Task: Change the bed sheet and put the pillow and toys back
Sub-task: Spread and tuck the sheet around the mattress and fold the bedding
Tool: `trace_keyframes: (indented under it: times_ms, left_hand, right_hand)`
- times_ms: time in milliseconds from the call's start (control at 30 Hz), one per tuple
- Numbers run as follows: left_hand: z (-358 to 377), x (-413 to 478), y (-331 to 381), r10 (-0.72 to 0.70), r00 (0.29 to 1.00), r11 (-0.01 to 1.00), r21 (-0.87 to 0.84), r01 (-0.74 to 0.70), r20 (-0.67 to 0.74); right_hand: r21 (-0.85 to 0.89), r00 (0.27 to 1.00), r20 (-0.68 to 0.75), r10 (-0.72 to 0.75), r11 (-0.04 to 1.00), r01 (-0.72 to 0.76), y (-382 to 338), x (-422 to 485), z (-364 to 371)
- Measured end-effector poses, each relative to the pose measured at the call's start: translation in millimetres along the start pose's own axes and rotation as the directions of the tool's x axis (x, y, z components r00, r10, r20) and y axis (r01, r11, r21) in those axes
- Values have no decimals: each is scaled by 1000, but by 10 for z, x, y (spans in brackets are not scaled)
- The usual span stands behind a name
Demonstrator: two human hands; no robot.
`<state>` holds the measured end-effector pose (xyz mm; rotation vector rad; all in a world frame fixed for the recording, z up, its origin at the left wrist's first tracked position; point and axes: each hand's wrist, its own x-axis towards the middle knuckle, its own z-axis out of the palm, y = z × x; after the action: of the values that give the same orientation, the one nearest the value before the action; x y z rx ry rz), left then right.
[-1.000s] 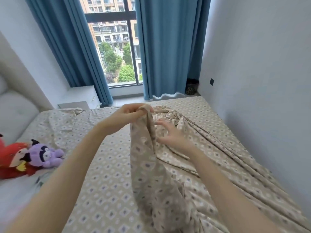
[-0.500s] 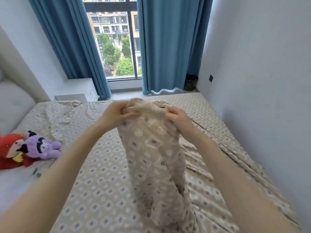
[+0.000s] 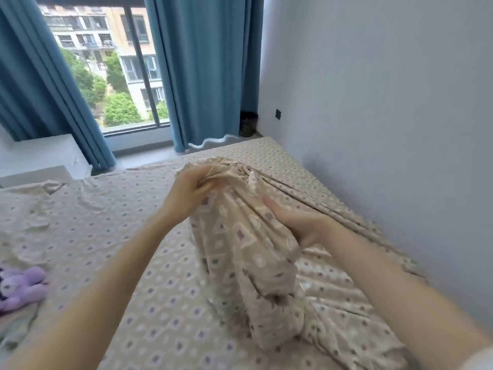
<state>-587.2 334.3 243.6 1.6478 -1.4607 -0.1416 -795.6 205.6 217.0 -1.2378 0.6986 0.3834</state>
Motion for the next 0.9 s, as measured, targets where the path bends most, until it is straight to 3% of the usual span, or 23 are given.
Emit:
trace_keyframes:
  times_ms: [133,267,333,433,500,567,700,800,900]
  left_hand:
    - [-261,-241,-238,35,992,997,-71,-26,122]
    - [-458,-558,-506,28,978,1000,-1,-28,207]
    - [-503,-717,-599,12,970,999,36,-22,244]
    - [-529,-881,-663,7,966,998,58,-23,259]
    - [-515,-927,-706,-25,965,996,85,2,262]
    - [-477,-981,-695,-52,962,994,104,25,270]
    - [-402,-1122,-579,-106,965,987,144,72,242]
    - [-396,-1159,-577,-155,975,969,216,120,156]
    - [-406,-1235,-653,-232,968,937,290,196,93]
  right_hand:
    - [19,991,-136,4,1000,-2,265,67,415]
    - [-149,958,-282,-47,989,5,530,31,781]
    - [-326,908,-401,-120,945,-19,656,41,994]
    - [-536,811,-518,-271,842,-61,759,47,1227]
    - [-656,797,-511,-322,745,-119,810,15,1254]
    - [-729,826,-501,-258,640,-243,850,-30,1268]
    - [-831,866,-498,-43,309,-462,927,-28,1364]
    - [-855,879,-476,-33,251,-454,1029,-29,1418]
    - [-875,870,-482,-104,109,-472,1050,-130,1440]
